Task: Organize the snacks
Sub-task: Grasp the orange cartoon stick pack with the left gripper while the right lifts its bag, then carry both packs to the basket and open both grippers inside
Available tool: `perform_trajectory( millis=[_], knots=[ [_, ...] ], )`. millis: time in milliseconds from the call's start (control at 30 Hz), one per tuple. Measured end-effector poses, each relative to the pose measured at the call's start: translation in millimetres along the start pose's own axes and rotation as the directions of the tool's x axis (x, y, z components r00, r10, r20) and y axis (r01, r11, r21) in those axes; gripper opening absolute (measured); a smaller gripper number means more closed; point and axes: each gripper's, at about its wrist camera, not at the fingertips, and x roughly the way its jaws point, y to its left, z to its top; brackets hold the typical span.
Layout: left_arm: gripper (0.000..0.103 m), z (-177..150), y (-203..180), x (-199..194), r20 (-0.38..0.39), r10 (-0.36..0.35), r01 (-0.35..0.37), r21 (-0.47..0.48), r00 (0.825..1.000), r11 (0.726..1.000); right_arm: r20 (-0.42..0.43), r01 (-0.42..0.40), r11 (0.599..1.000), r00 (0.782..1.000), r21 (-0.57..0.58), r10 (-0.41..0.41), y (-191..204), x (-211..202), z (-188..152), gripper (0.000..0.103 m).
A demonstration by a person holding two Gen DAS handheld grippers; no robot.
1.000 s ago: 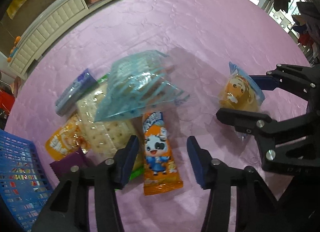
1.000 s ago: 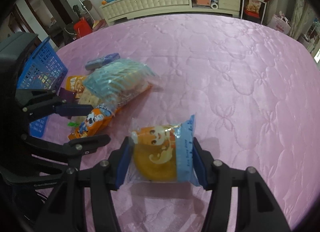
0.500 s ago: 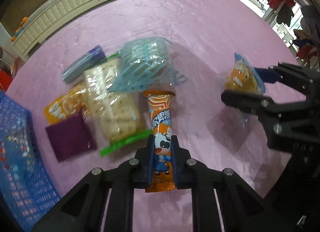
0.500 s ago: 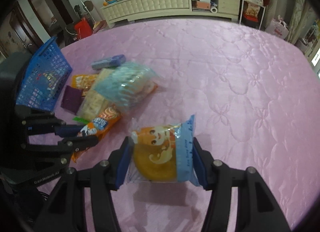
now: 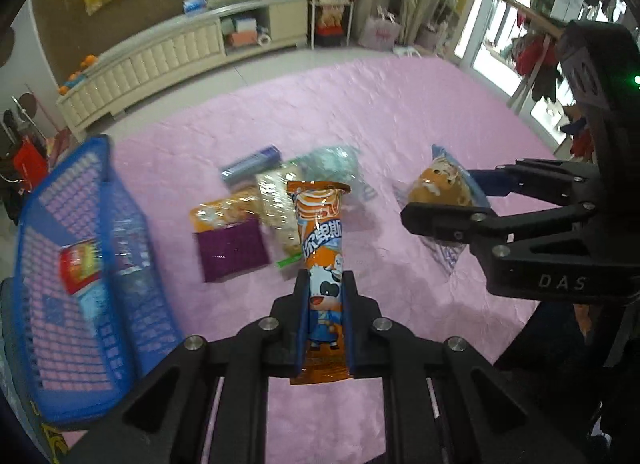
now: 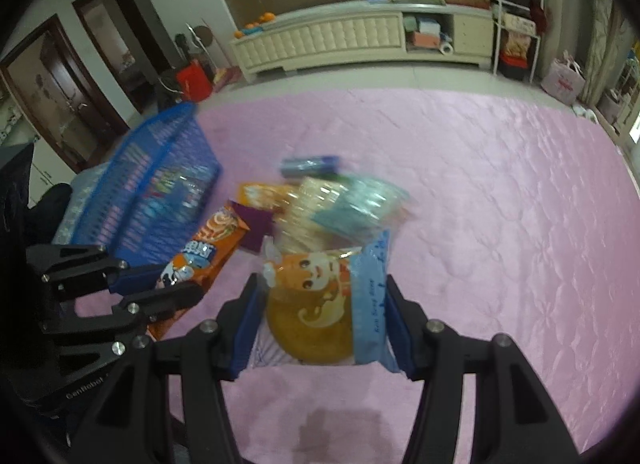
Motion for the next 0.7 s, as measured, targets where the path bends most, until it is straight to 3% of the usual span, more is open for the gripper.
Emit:
perform_trajectory(
  millis=[367, 700],
  knots=[
    [0.013, -28, 81, -80, 0.119, 0.087, -0.078, -0.080, 0.989, 0.994, 0.057, -0.033, 0.992, 0.998, -0.123, 0.041, 96, -14, 37, 0.061],
    [0.013, -56, 156, -119, 0.159, 0.152, -0.125, -0.171, 0.975, 0.977, 0.019, -0.046, 0.966, 0.998, -0.255, 0.053, 176, 22, 64, 0.061]
  ],
)
